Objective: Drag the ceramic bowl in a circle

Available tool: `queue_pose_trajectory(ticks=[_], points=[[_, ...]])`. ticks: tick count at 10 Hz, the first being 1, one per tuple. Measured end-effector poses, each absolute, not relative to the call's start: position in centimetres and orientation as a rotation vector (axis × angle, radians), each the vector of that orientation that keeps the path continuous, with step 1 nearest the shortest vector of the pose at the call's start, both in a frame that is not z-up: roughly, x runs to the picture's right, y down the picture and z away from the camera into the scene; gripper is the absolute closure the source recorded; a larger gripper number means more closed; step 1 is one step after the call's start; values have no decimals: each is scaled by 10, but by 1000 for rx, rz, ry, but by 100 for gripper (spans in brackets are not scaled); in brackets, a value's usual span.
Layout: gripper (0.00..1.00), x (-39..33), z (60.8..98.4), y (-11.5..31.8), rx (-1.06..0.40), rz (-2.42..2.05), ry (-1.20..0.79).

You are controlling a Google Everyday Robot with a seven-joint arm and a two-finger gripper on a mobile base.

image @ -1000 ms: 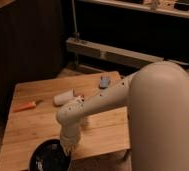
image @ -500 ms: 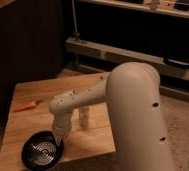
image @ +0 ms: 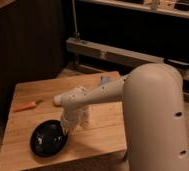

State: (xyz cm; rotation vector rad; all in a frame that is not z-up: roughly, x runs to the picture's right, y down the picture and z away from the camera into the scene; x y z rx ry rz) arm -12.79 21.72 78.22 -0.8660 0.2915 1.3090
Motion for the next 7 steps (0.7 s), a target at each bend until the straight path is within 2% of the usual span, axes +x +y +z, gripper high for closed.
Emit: queue_pose_trajectory(ticks=[7], points=[[100,-40,738,230,-755,1477,366]])
